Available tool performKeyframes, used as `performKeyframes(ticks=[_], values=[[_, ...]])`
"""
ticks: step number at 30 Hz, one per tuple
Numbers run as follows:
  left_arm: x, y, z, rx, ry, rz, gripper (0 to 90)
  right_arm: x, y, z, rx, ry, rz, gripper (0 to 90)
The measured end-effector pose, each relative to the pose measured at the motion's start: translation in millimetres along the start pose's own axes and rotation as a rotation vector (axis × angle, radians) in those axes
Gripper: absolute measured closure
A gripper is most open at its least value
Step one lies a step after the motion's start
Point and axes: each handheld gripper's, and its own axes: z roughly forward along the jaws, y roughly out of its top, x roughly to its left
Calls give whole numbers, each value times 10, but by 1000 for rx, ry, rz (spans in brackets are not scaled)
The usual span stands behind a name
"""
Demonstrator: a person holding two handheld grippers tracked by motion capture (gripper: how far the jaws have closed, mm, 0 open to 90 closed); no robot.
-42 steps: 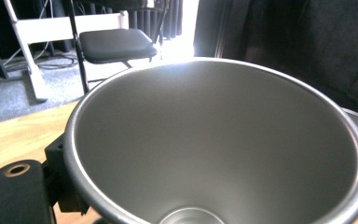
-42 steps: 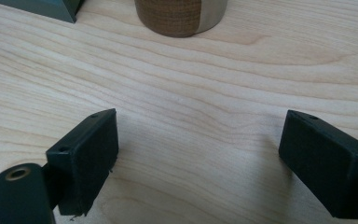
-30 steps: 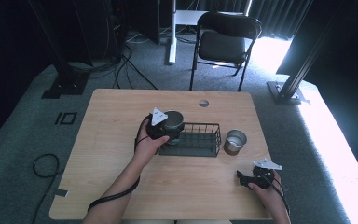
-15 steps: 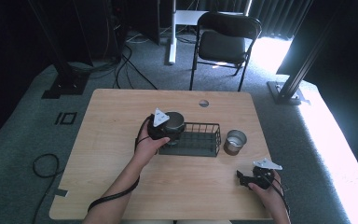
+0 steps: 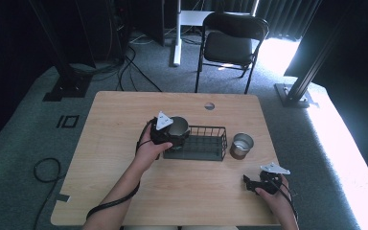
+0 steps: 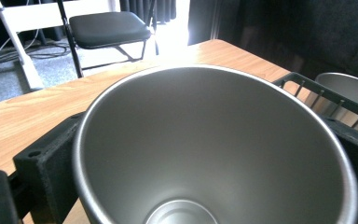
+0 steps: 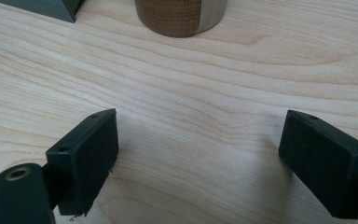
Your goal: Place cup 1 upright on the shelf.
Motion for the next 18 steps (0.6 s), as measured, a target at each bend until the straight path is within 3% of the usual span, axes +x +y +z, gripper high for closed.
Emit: performKeyframes(ticks=[18], values=[[51,-57,-279,22,-12,24,31,-1,0,1,0,0,-1,114]])
